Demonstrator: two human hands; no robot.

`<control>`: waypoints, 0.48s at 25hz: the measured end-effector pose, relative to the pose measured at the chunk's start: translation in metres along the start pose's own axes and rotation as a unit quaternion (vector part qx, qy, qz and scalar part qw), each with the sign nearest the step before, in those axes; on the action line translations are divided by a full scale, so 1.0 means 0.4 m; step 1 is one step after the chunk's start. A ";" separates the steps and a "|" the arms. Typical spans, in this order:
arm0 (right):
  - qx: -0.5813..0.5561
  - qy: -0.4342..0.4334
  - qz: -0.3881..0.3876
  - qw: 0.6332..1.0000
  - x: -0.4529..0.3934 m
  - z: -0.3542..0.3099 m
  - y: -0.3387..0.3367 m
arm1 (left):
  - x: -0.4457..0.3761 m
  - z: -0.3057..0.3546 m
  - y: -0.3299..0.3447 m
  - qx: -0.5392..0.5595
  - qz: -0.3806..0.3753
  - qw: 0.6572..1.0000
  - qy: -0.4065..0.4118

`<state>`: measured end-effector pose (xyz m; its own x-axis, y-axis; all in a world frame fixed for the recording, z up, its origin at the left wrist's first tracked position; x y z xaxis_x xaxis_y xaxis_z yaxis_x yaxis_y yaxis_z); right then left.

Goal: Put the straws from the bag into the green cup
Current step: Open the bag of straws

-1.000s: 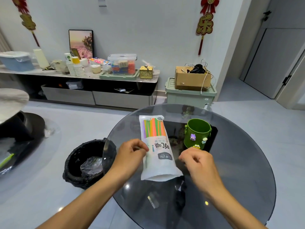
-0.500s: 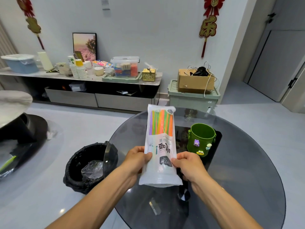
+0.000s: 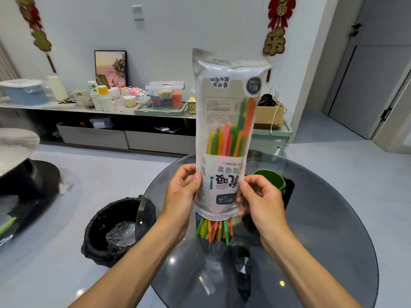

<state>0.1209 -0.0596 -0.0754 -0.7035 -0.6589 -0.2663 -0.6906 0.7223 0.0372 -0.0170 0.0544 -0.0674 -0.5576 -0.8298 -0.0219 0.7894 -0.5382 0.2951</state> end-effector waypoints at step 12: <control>0.086 -0.057 0.003 0.995 -0.006 -0.038 -0.019 | -0.022 -0.047 -0.024 0.002 0.046 0.995 -0.084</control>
<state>0.1251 -0.0667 -0.0606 -0.6777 -0.6334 -0.3735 -0.6407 0.7579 -0.1228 -0.0147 0.0642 -0.0879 -0.5185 -0.8388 0.1659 0.8381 -0.4601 0.2932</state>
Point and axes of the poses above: each hand's wrist, its own x-axis away from the middle knuckle, its own y-axis out of the palm, z = x × y, the point moved 7 cm from there along -x, towards the middle knuckle, and after that the axes turned 8 degrees about -y, right-handed, at the moved point
